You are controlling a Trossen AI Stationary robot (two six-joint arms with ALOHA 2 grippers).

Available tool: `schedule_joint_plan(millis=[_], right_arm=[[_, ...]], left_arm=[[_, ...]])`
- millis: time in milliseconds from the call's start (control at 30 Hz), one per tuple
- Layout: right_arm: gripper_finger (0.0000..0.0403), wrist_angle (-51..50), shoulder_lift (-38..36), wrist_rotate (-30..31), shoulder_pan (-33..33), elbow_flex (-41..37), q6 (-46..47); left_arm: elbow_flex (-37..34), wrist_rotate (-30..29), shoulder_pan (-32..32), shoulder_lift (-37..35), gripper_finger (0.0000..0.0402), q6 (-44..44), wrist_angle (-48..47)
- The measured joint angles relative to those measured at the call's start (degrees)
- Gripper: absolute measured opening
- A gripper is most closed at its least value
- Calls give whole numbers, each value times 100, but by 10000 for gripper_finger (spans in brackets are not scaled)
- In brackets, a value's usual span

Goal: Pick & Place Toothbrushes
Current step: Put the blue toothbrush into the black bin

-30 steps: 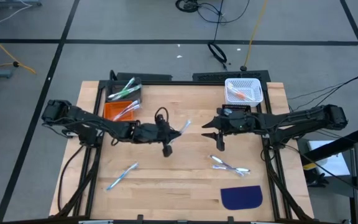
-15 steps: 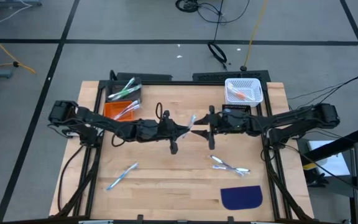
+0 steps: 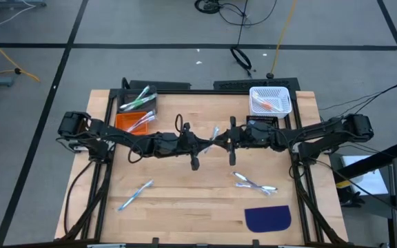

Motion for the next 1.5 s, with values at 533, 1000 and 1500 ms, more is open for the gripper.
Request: schedule_joint_plan(millis=[533, 1000, 1500], right_arm=[[15, -688, -244, 49, -120, 0, -12], [15, -3405, -1646, 671, -573, 197, 449], [15, -8488, -1424, 390, -1927, 2020, 760]], left_arm=[[-4, -104, 22, -4, 61, -125, -45], [-4, -103, 17, -7, 81, -50, -227], [-4, -98, 11, -7, 81, -61, -267]])
